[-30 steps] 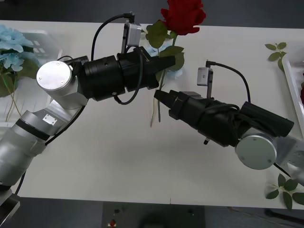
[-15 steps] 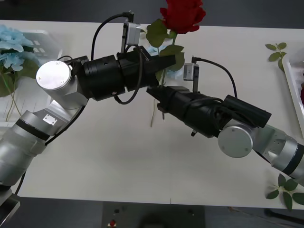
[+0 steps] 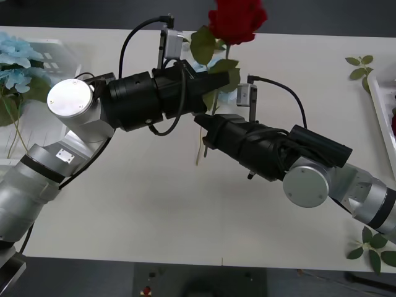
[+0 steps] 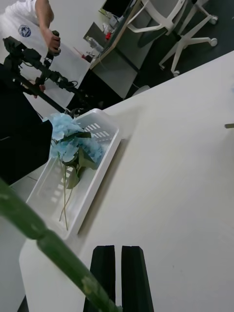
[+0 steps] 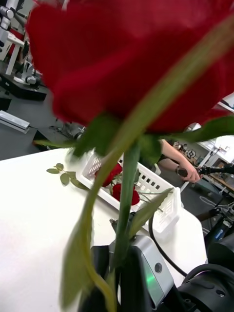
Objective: Put the red flowers into the right box and the blue flowers into the left box
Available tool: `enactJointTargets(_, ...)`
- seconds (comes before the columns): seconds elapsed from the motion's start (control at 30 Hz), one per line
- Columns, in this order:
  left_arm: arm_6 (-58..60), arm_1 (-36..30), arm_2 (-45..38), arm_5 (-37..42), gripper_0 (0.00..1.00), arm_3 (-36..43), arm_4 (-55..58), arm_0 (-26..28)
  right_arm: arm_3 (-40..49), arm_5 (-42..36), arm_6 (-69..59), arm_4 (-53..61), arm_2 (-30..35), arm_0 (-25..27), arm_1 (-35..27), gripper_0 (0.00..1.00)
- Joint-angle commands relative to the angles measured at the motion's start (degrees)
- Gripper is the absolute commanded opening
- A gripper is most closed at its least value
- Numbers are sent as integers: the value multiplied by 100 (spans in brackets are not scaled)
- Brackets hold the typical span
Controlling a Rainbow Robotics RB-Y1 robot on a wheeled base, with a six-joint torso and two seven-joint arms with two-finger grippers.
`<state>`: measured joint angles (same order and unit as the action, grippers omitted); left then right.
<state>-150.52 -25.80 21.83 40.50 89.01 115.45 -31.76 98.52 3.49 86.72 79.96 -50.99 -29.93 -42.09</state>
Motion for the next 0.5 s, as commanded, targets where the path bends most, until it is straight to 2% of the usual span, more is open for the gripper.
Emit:
enactJointTargets(0.03, -144, 14, -65, -16, 86, 222, 144, -14, 44, 47, 38, 2, 54, -101, -27, 0)
enactJointTargets(0.1, -144, 14, -65, -16, 95, 213, 162, -14, 44, 73, 38, 11, 62, -101, -27, 0)
enactJointTargets(0.27, -153, 14, -65, -16, 100, 213, 197, -14, 44, 99, 29, 19, 62, -92, -45, 0)
enactJointTargets(0.43, -162, 14, -74, -16, 100, 213, 197, -5, 97, 99, 12, 46, 54, -101, -150, 0)
enactJointTargets(0.5, -170, 14, -74, -16, 100, 222, 197, -5, 387, 64, -243, 116, 62, -110, -555, 0)
